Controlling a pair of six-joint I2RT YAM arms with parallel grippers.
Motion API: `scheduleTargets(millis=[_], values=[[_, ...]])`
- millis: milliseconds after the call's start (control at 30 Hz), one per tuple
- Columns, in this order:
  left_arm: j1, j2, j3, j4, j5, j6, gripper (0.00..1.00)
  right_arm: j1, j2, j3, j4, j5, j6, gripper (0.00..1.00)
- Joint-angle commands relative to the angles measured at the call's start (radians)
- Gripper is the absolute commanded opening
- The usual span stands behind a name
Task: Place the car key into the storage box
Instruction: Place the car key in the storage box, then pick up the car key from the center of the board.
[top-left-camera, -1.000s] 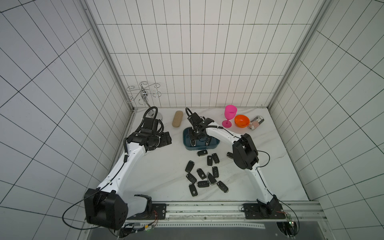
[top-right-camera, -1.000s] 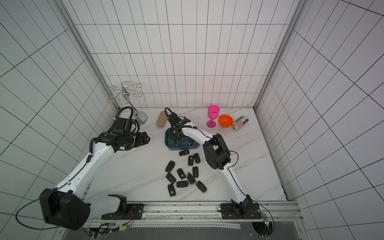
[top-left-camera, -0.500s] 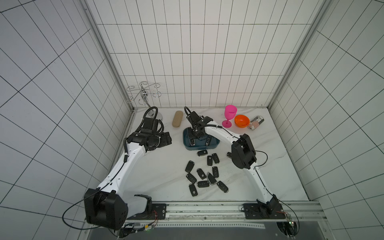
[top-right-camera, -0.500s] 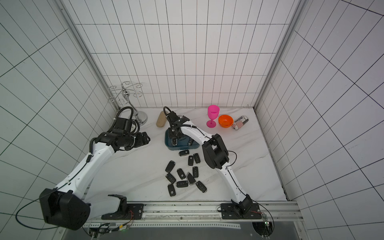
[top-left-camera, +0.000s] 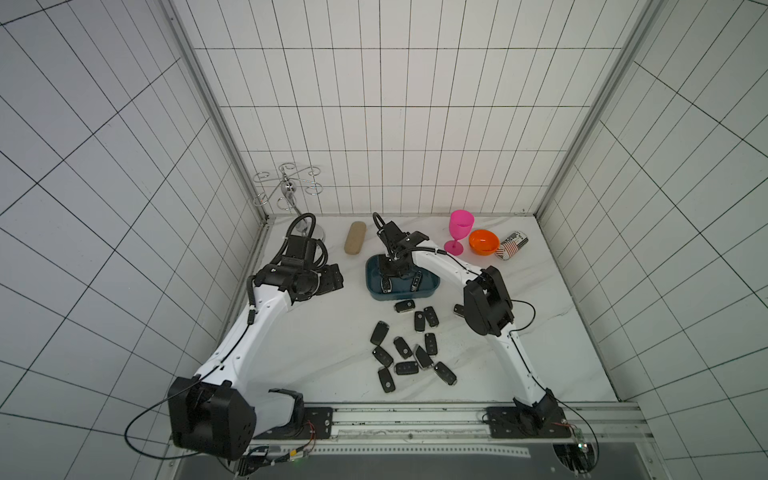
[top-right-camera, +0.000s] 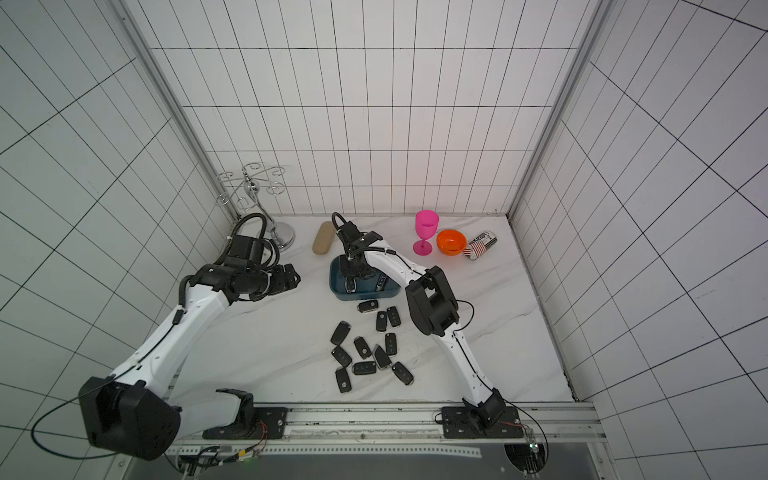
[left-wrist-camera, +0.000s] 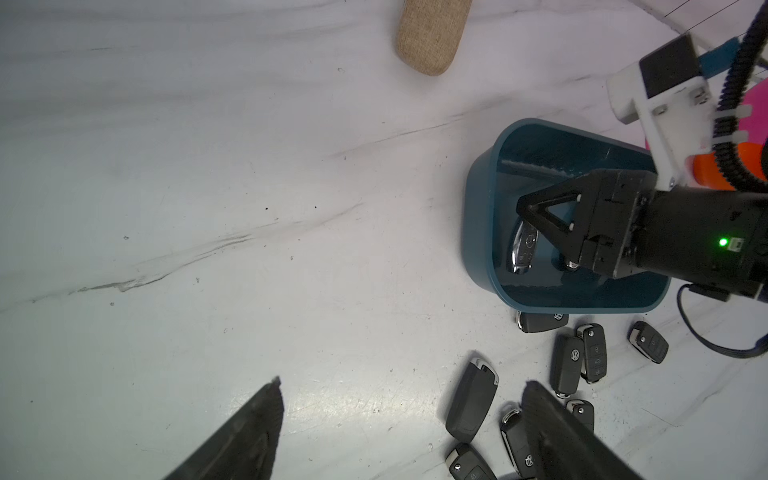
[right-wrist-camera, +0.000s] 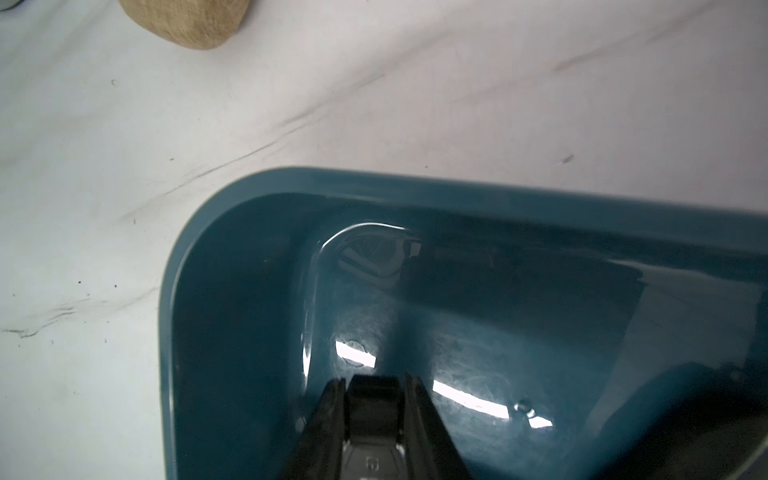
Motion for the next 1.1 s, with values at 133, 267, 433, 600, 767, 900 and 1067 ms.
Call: scheduleTargets(millis=[133, 267, 433, 600, 767, 900, 1067], values=[[0.003, 0.003, 0.019, 0.001, 0.003, 0.014, 0.88, -0.011, 0.013, 0.015, -0.001, -0.017, -0.01, 0.35], [0.003, 0.002, 0.019, 0.002, 0.005, 0.013, 0.88, -0.007, -0.028, -0.018, -0.002, 0.014, -0.029, 0.35], [0.003, -0.007, 0.012, 0.007, 0.012, 0.011, 0.88, 0.006, -0.176, -0.112, 0.01, 0.068, -0.064, 0.37], [0.003, -0.043, -0.016, 0.032, 0.037, -0.005, 0.91, 0.045, -0.489, -0.403, 0.098, 0.208, -0.092, 0.66], [-0.002, -0.081, -0.062, 0.078, 0.108, -0.024, 0.93, 0.015, -0.802, -0.776, 0.144, 0.177, -0.082, 0.99], [-0.006, -0.105, -0.084, 0.081, 0.102, -0.023, 0.93, -0.007, -0.931, -0.929, -0.033, 0.218, -0.056, 0.99], [-0.006, -0.131, -0.103, 0.086, 0.125, -0.027, 0.93, -0.051, -1.026, -1.06, -0.174, 0.29, -0.056, 0.98]])
